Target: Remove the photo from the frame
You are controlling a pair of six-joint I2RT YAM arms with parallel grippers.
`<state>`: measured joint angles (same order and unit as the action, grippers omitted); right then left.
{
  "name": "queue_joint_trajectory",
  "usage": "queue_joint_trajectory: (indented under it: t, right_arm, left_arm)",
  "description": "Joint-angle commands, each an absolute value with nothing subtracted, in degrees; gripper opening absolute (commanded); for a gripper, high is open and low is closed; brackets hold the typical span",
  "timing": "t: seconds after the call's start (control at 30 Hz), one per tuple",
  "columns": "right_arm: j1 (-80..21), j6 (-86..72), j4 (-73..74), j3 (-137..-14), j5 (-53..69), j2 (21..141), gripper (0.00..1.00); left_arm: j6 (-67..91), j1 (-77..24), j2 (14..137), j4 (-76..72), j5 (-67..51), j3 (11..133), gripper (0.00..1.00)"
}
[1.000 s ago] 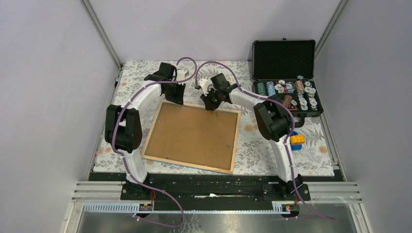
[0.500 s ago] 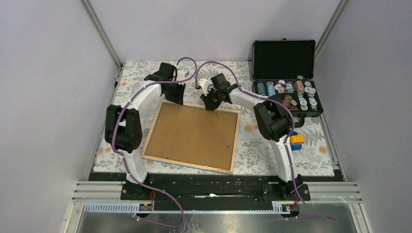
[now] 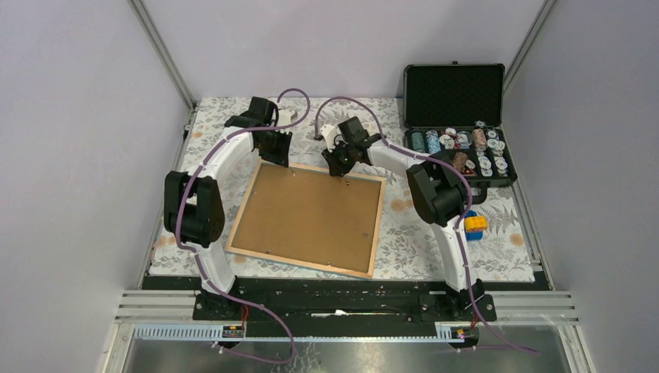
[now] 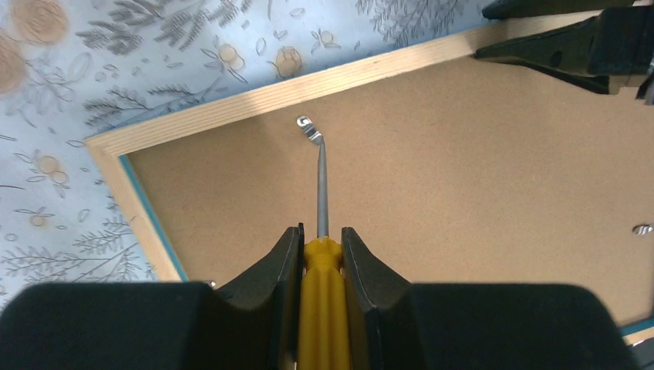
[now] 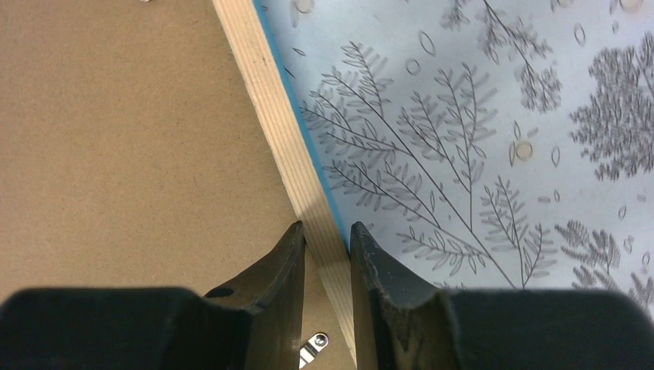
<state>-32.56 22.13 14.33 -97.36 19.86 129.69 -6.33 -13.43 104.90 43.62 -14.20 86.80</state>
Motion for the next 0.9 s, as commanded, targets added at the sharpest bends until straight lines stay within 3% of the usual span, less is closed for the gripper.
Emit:
queue_joint_trajectory:
  t: [0.0, 0.13, 0.3, 0.47, 0.53, 0.63, 0.73, 0.8, 0.87]
  right_arm:
    - [-26.1, 9.6, 24.7, -98.7, 10.3, 132.8, 0.00]
    - [-20.0, 0.8, 29.8, -103.5, 11.0, 136.1, 0.00]
    - [-16.4, -5.2, 30.1, -99.8, 10.7, 133.7, 0.00]
    - [-17.0, -6.6, 31.0, -93.5, 24.1, 129.3, 0.00]
    - [-18.4, -3.8, 32.6, -90.9, 26.5, 127.3, 0.16]
    - [-20.7, 2.2, 32.6, -84.6, 28.3, 122.7, 0.24]
    - [-23.1, 6.8, 32.7, -78.6, 29.6, 118.7, 0.37]
    - [-24.3, 8.3, 34.4, -76.9, 31.9, 117.4, 0.52]
    - [-24.8, 9.5, 36.8, -76.2, 35.2, 116.1, 0.58]
  left_arm:
    - [-4.2, -11.5, 102.2, 42.3, -16.6, 92.9, 0.00]
    - [-3.5, -10.1, 103.1, 42.5, -17.0, 93.9, 0.00]
    - [-2.9, -9.2, 103.9, 42.5, -17.2, 94.3, 0.00]
    - [-3.2, -9.0, 104.0, 42.7, -16.9, 94.4, 0.00]
    - [-3.5, -9.0, 104.0, 43.0, -16.8, 94.6, 0.00]
    - [-3.7, -9.0, 104.1, 43.2, -16.6, 94.7, 0.00]
    - [-3.8, -9.0, 104.4, 43.4, -16.6, 95.2, 0.00]
    - [-4.0, -9.0, 104.7, 43.3, -16.5, 95.5, 0.00]
    - [-4.0, -8.9, 104.9, 43.5, -16.5, 95.9, 0.00]
